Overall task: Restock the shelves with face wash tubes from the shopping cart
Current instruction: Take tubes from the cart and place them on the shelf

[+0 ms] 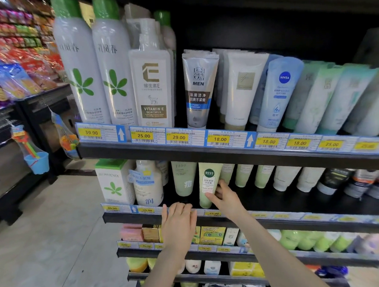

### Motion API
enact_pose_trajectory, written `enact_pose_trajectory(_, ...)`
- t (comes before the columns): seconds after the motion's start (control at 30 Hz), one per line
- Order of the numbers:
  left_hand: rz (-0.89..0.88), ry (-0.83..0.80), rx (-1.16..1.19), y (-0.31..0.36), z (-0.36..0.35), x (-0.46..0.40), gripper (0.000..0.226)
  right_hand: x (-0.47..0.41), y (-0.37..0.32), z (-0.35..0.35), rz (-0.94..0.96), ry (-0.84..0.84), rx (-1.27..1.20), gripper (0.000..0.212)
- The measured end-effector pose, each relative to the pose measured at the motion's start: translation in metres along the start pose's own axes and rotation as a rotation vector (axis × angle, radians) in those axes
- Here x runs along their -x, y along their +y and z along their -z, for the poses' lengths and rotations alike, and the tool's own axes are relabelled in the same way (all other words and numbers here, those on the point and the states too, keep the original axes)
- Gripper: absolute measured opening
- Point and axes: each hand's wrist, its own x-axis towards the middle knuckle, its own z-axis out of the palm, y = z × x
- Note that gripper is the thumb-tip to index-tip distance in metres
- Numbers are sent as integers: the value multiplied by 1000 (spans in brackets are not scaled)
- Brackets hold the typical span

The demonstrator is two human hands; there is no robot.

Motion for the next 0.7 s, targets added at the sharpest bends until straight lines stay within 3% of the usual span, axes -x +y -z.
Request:
enact_pose_trajectory(0.13,-35,-198,-74,2,18,-3,43,15,-2,10,0,130,158,52)
enact_pose_trajectory(0.37,-288,-219,-157,40,46,-5,35,74,13,53,-73,256,864,39)
enact_pose_trajectory(0.7,-740,-151,-186,178,35,20,31,192,63,140,-410,418,946,42)
